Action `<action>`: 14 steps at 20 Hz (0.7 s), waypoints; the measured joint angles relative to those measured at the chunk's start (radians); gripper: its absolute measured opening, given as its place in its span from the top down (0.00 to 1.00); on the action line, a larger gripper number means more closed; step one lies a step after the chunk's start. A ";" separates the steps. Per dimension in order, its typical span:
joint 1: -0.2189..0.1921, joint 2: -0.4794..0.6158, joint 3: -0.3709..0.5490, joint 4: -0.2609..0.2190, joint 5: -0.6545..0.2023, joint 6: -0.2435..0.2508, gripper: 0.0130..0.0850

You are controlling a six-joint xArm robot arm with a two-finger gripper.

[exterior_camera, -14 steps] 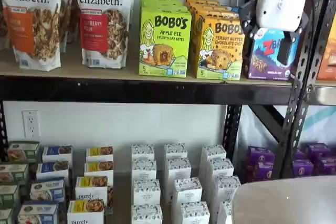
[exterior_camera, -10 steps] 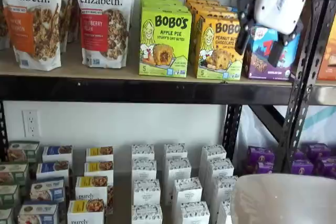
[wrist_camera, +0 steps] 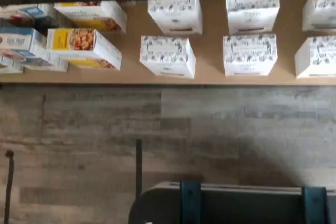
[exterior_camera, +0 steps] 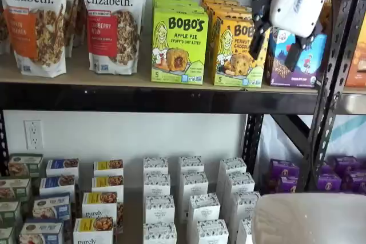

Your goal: Pick the green box on the top shelf, the fourth from the left

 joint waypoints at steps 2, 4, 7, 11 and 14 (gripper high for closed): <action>0.030 0.012 0.000 -0.007 -0.033 0.022 0.00; 0.060 0.027 -0.006 -0.014 -0.061 0.046 0.00; 0.154 0.068 -0.033 -0.058 -0.115 0.119 0.00; 0.253 0.122 -0.067 -0.108 -0.159 0.203 0.00; 0.320 0.168 -0.088 -0.133 -0.196 0.262 0.00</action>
